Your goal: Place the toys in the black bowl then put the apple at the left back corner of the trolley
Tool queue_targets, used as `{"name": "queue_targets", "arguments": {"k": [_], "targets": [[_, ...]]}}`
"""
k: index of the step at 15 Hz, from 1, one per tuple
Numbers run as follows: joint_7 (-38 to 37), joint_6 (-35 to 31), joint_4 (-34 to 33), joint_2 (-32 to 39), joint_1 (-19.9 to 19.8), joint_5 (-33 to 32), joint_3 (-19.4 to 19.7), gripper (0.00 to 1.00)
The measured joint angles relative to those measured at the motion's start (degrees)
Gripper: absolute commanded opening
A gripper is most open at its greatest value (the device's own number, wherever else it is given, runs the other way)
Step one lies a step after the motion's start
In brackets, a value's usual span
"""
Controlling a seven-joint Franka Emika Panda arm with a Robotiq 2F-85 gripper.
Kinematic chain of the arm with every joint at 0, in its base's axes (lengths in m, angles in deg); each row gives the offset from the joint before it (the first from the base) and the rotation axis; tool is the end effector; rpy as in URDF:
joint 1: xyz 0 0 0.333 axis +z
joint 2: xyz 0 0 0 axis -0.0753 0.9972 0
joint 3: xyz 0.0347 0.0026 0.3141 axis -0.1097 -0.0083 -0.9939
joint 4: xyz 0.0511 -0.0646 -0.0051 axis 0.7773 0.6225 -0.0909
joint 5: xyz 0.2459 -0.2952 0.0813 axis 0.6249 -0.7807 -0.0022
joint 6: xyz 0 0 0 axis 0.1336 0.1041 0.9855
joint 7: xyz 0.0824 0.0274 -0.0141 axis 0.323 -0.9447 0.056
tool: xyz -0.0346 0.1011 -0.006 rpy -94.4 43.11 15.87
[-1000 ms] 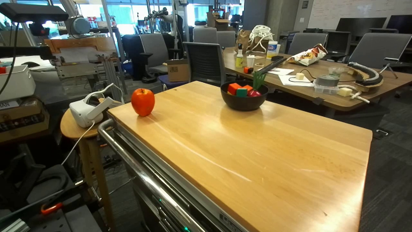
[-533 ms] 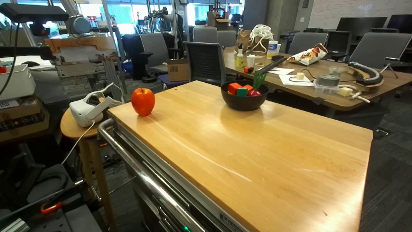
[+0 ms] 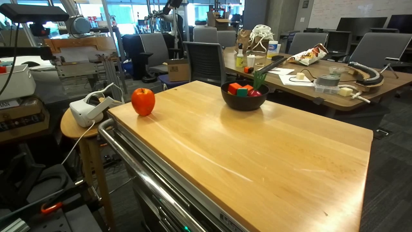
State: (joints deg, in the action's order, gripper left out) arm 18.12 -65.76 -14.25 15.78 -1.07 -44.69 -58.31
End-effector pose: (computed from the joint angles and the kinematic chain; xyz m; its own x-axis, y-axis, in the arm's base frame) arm 0.6476 0.1337 0.5572 0.9495 -0.0642 -0.3070 -0.2462 -0.7591 -0.6027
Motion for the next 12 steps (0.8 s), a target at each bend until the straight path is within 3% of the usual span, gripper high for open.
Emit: {"name": "queue_targets", "arguments": {"k": [3,6,12], "targets": [[9.49,0.13,1.62,1.76,-0.76,2.53,-1.09,1.00],[20.69,3.40,1.73,3.70,-4.35,4.58,-1.12,1.00],[21.41,-1.11,2.42,2.90,-5.31,3.15,1.03,1.00]]}}
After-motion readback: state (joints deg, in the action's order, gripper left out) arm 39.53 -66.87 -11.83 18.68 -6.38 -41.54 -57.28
